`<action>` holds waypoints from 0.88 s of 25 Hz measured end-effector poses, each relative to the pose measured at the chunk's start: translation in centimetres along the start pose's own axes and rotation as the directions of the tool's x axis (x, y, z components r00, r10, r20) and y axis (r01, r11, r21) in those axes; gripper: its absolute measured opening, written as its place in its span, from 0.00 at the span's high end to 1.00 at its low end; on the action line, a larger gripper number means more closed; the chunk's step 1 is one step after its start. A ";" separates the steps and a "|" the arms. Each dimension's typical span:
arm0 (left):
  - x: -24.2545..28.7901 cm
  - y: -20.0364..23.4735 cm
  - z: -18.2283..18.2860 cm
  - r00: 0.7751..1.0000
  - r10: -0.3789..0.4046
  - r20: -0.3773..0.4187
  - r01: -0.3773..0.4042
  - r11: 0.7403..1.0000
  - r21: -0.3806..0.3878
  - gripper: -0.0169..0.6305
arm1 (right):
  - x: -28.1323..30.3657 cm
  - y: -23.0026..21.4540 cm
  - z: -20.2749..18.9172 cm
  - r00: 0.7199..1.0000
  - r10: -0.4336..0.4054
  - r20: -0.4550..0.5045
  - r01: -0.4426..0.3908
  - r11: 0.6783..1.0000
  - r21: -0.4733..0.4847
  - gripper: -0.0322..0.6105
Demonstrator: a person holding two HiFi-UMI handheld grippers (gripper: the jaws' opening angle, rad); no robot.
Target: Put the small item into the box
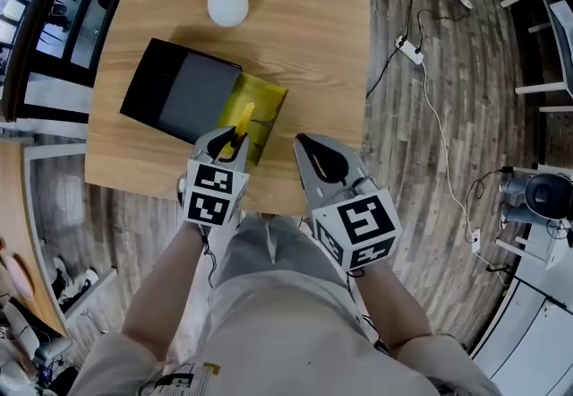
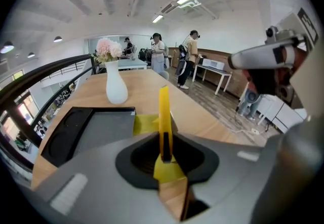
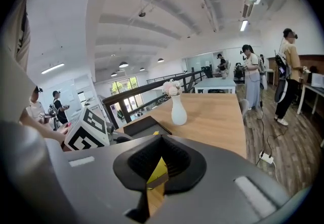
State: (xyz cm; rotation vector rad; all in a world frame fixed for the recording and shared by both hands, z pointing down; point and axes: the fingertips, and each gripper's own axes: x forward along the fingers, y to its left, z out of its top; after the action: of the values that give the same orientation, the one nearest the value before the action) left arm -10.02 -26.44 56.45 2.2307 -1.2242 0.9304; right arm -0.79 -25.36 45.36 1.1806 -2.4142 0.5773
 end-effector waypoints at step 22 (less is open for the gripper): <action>7.9 -1.1 -7.1 0.907 -0.047 -0.419 0.130 0.977 0.171 0.86 | 5.2 -0.3 -3.4 0.992 0.103 -0.072 -0.092 0.987 0.133 0.95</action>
State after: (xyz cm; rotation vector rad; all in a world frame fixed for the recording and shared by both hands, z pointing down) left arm -8.57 -25.81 67.04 2.0592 -0.8602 1.4498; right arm -2.99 -27.16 50.91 1.0727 -2.4086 0.8069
